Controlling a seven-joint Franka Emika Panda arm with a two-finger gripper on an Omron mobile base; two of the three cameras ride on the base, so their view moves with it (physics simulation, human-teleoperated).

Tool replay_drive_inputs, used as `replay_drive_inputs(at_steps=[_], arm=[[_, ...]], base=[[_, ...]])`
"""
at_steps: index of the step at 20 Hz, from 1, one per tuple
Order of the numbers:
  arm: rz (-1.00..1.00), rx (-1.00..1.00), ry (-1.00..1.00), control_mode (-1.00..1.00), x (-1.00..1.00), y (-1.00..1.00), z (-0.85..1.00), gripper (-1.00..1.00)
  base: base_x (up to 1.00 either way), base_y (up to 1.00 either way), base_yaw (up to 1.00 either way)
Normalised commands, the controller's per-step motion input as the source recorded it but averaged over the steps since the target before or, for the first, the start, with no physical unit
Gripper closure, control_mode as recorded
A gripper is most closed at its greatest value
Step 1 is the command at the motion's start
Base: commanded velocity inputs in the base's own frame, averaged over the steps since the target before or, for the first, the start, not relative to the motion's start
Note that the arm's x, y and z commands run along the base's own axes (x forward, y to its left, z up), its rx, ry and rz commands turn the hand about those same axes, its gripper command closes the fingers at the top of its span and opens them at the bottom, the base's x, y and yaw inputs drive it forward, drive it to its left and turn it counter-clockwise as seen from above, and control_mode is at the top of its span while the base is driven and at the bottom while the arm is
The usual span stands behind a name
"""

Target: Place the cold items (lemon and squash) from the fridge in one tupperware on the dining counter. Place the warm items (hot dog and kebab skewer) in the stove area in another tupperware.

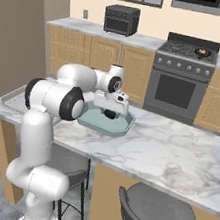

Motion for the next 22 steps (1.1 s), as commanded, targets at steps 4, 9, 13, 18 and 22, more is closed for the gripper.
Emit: replay_drive_inputs(at_steps=[4,9,13,18,22], arm=[[0.03,0.07,0.00,-1.00,0.33,-0.07,-0.18,1.00],[0.02,0.04,0.00,-1.00,0.21,-0.08,-0.16,1.00],[0.02,0.00,0.00,-1.00,0.28,-0.01,-0.22,1.00],[0.02,0.00,0.00,-1.00,0.33,0.00,-0.25,1.00],[0.01,0.00,0.00,-1.00,0.28,0.00,-0.26,1.00]], base=[[0.00,0.00,0.00],[0.00,0.00,0.00],[0.00,0.00,0.00],[0.00,0.00,0.00],[0.00,0.00,0.00]])
